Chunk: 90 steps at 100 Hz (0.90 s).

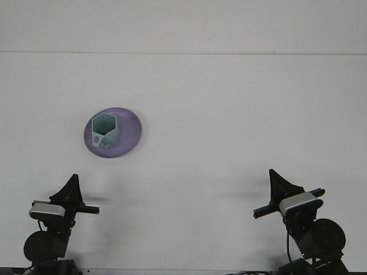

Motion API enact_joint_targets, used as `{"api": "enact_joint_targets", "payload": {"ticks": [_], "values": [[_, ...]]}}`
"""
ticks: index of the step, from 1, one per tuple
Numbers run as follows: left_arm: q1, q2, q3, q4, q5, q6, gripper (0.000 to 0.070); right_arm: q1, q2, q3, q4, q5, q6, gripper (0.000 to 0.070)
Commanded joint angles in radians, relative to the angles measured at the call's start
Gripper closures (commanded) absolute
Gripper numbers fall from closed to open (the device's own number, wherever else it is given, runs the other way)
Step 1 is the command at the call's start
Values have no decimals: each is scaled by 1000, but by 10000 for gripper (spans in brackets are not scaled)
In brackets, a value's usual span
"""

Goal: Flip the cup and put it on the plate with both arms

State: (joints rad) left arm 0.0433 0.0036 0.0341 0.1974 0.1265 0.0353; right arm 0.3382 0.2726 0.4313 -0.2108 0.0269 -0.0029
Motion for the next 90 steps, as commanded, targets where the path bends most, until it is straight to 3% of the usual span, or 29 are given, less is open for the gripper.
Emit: {"api": "enact_joint_targets", "payload": {"ticks": [1, 24, 42, 60, 90], "values": [[0, 0, -20, 13, -3, -1, 685, 1, 3, 13, 10, 0, 6, 696], [0, 0, -20, 13, -3, -1, 685, 1, 2, 13, 10, 0, 5, 697], [0, 0, -20, 13, -3, -1, 685, -64, -14, -27, 49, 32, -83, 697], [0, 0, -20, 13, -3, -1, 685, -239, -147, -216, 157, -88, -113, 696], [0, 0, -19, 14, -3, -1, 685, -322, -272, -407, 173, -91, -182, 697]]}}
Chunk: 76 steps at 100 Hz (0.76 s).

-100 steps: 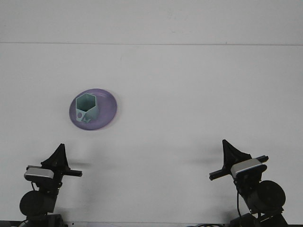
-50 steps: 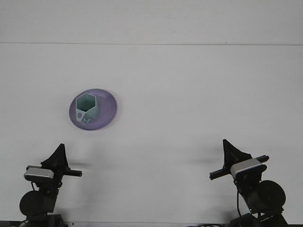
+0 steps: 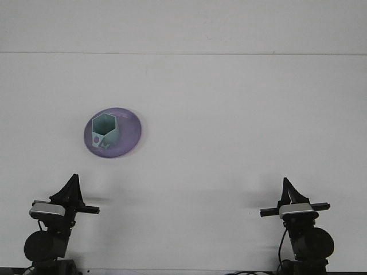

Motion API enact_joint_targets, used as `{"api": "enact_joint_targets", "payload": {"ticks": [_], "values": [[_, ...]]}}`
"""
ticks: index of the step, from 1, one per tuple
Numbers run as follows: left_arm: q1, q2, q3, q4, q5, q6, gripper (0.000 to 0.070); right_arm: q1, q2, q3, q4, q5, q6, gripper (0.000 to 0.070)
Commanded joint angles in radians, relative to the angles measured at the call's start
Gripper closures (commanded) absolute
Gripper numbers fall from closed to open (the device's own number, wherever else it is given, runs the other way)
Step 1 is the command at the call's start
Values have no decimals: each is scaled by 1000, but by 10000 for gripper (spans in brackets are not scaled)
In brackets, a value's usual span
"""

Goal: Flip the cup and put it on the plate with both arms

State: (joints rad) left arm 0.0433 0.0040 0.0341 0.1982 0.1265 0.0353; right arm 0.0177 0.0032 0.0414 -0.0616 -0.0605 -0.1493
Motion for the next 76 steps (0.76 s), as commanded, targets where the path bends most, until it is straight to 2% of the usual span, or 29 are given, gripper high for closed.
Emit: {"api": "enact_joint_targets", "payload": {"ticks": [1, 76], "values": [[0, -1, -19, 13, -3, -1, 685, -2, -2, -22, 30, -3, -38, 697], [0, 0, -18, 12, -3, -1, 685, 0, -2, -29, 69, -2, -35, 697]]}}
